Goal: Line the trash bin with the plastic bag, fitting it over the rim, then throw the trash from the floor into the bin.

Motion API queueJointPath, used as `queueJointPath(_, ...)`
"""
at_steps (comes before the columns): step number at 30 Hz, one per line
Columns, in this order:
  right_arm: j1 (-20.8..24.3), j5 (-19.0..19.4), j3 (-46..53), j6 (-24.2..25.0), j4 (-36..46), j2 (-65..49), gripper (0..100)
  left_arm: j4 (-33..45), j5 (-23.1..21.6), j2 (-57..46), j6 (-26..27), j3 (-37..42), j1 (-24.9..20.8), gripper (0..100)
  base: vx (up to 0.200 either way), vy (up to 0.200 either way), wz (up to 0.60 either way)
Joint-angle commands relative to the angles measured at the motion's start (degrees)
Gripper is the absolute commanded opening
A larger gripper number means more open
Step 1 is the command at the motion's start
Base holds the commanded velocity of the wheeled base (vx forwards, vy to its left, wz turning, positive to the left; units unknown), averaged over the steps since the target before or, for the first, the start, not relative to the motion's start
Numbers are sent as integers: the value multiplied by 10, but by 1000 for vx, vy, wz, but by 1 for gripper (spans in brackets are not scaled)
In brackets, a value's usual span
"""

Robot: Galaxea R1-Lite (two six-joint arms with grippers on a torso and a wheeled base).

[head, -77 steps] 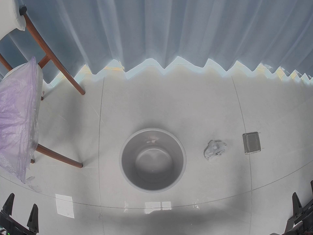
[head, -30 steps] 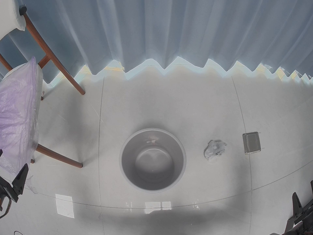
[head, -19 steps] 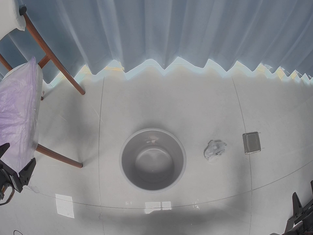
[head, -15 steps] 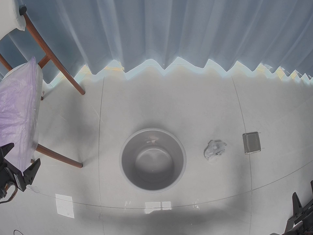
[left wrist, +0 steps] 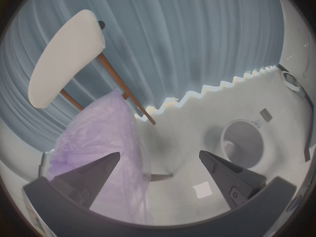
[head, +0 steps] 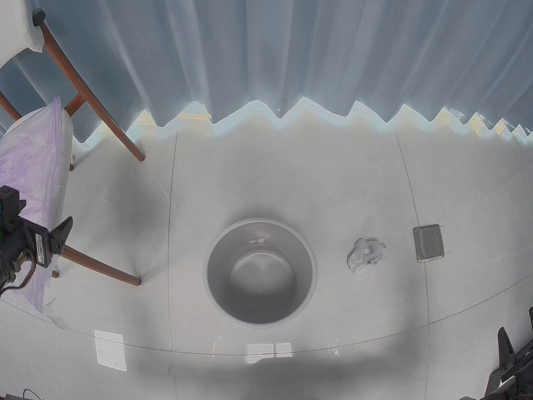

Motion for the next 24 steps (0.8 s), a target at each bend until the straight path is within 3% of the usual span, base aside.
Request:
queueJointPath(1, 0, 0, 10, 0, 0, -10, 100, -8, 54, 82, 0, -50, -5, 100, 0, 0, 0)
queueJointPath(4, 0, 0, 10, 0, 0, -10, 100, -10, 76, 114, 0, -70, -2, 100, 0, 0, 0)
queueJointPath(16, 0, 0, 10, 0, 0, -10, 100, -55, 89, 207, 11, -151, 33, 100, 0, 0, 0)
queueJointPath(18, 0, 0, 10, 0, 0, -10, 100, -55, 110, 222, 12, -167, 45, 100, 0, 0, 0)
queueJointPath(24, 0, 0, 10, 0, 0, -10, 100, -57, 107, 255, 21, -189, 81, 100, 0, 0, 0)
